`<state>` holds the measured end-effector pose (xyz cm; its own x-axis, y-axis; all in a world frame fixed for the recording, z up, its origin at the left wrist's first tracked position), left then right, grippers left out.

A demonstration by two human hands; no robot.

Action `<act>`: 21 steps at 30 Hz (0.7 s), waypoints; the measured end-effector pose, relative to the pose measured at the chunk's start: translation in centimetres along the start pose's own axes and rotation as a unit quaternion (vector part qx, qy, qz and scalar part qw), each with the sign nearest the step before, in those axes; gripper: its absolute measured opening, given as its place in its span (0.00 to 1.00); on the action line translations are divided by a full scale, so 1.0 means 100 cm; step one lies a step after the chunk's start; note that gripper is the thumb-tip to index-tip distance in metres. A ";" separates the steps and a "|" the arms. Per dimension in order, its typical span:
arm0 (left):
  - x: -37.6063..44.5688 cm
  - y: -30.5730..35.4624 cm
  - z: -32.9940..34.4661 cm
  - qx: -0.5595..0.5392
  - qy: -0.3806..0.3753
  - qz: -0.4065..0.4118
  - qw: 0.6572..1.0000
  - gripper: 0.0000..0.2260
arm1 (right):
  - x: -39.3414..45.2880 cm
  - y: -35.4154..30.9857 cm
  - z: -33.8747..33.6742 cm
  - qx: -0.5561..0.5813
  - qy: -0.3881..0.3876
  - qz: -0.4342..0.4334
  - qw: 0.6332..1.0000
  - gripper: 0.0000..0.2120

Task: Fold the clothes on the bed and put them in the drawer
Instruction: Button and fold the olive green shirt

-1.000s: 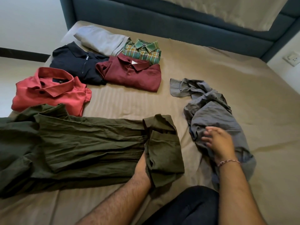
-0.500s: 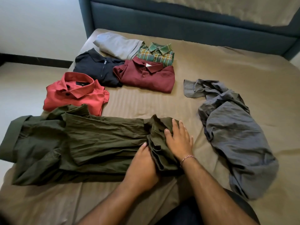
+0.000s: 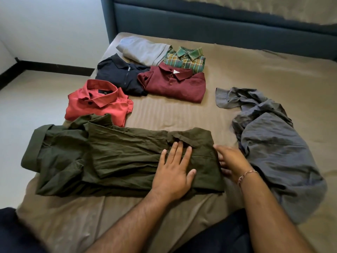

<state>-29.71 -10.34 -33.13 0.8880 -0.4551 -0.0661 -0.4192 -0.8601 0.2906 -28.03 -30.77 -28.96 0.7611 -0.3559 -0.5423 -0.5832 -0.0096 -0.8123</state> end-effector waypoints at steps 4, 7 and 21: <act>0.001 -0.007 -0.004 -0.049 0.005 -0.007 0.999 0.33 | -0.010 -0.005 0.015 -0.041 -0.070 -0.033 0.996 0.13; -0.002 -0.015 -0.021 -0.072 0.022 -0.009 0.997 0.33 | -0.011 -0.013 0.010 -0.061 -0.062 -0.074 0.993 0.08; -0.032 -0.033 -0.078 -0.642 0.179 -0.173 0.725 0.12 | -0.070 -0.077 0.071 -0.180 0.050 -0.316 0.930 0.15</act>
<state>-29.68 -4.24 -26.47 0.9864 0.0232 -0.1630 0.1591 0.1191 0.9800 -26.88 -21.58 -20.44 0.9647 -0.2571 0.0568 -0.0983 -0.5519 -0.8281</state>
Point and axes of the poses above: each hand's wrist, its own x-axis towards the middle knuckle, its own z-axis out of the palm, y = z × x, the point moved 2 cm from there along x, towards the middle knuckle, and after that the axes turned 1 degree about -y, right-handed, at the moved point
